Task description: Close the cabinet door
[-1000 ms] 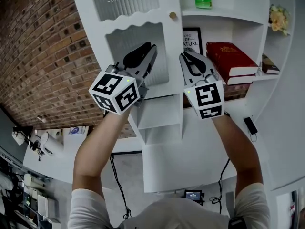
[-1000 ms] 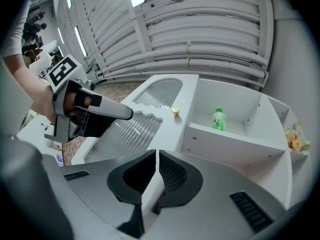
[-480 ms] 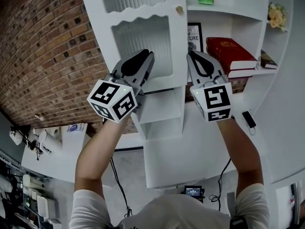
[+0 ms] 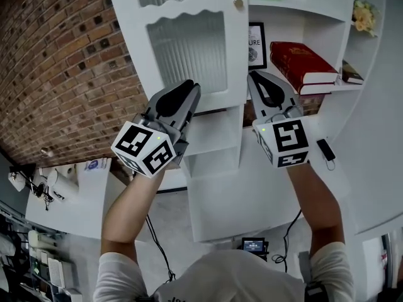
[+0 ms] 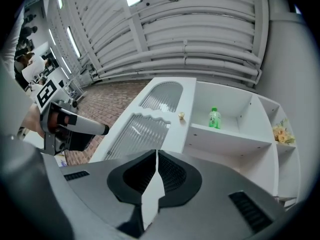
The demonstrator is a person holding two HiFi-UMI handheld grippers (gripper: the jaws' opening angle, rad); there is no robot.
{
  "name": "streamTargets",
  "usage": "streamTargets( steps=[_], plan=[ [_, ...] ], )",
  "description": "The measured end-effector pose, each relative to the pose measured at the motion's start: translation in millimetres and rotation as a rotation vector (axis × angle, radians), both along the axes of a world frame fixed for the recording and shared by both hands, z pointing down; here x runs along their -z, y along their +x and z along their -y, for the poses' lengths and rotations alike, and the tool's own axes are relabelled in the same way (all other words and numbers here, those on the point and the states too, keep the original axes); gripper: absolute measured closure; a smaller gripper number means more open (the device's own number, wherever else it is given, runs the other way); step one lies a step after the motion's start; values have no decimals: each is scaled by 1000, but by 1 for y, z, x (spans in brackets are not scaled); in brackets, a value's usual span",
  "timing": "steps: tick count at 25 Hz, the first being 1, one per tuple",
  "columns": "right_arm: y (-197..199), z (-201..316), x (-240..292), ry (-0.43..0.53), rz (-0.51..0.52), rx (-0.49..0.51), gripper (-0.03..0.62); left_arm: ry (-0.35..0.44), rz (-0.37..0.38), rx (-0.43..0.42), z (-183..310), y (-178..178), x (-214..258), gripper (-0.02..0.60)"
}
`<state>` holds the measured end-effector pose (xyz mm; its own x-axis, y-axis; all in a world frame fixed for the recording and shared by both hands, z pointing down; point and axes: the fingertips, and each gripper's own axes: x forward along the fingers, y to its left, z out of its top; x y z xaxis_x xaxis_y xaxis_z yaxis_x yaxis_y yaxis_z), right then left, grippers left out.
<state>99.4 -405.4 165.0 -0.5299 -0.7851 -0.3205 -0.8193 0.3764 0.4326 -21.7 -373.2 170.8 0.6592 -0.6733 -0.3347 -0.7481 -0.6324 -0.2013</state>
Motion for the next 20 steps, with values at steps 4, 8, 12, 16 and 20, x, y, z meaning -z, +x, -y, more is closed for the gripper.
streamTargets(
  steps=[4, 8, 12, 16, 20],
  plan=[
    [-1, -8, -10, -10, 8, 8, 562, -17, -4, -3, -7, -3, -15, 515],
    [-4, -10, -21, -30, 7, 15, 563, -42, -16, -1, -7, -7, -30, 515],
    [-3, -13, -31, -51, 14, 18, 563, -68, -13, 4, -10, -7, -47, 515],
    [1, -13, -48, -87, 28, 18, 563, -86, -4, 12, -13, -7, -65, 515],
    [6, -16, -65, -127, 50, 16, 562, -109, -5, 20, -18, -8, -82, 515]
  ],
)
